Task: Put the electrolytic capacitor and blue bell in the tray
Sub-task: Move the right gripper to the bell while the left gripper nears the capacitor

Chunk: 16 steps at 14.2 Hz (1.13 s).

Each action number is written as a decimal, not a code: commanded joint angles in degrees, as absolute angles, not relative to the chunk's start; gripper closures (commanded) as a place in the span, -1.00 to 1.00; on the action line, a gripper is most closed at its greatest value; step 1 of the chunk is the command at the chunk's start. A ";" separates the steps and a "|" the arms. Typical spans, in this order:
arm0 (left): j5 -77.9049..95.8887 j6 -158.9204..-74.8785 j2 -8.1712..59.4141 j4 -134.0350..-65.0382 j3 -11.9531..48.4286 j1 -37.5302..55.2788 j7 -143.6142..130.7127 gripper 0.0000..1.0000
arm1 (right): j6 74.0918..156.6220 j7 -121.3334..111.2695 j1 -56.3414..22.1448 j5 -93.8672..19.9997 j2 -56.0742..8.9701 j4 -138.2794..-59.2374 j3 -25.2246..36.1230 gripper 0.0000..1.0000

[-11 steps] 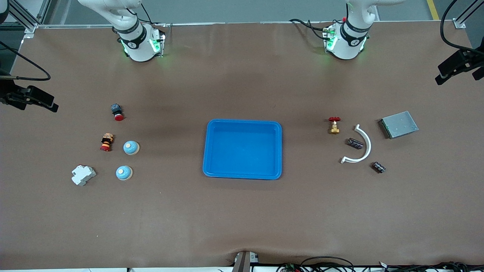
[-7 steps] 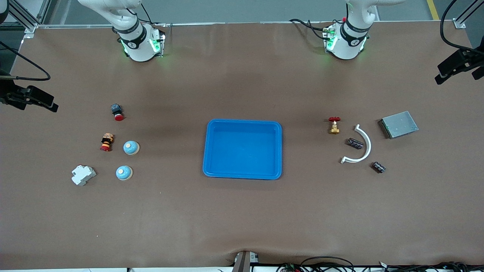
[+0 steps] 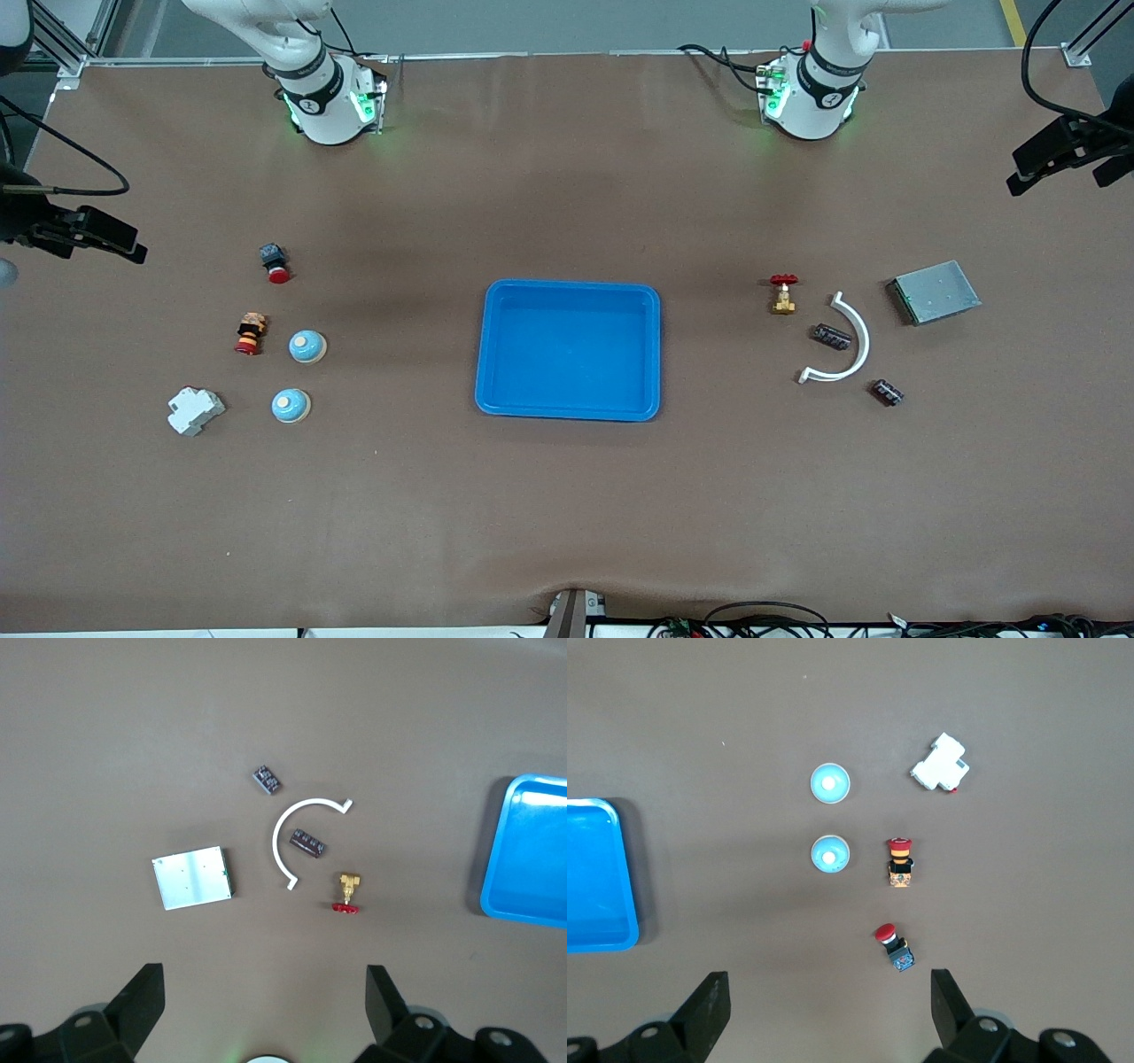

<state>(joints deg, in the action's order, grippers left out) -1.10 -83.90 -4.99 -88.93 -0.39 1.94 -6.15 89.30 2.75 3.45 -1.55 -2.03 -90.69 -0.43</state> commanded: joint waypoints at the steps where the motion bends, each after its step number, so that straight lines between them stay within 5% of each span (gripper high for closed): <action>1: 0.00 -88.48 -6.41 -95.42 -0.18 1.50 -5.71 -1.00 | 94.46 2.72 4.31 -1.41 1.74 -99.46 -1.05 -1.00; 10: 0.09 -109.39 -6.85 -116.43 0.00 1.49 -12.57 -1.00 | 121.34 2.72 4.04 -1.32 4.22 -126.10 -1.14 -1.00; 16: 0.00 -111.45 -5.89 -119.35 4.82 2.11 -22.37 -1.00 | 131.45 3.60 3.60 -1.41 -1.22 -130.07 -1.23 -1.00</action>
<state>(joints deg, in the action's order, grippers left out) -0.98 -110.23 -4.78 -117.54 2.08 2.07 -17.59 127.58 2.77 3.42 -1.56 0.17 -128.53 -0.78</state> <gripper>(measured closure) 0.000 0.000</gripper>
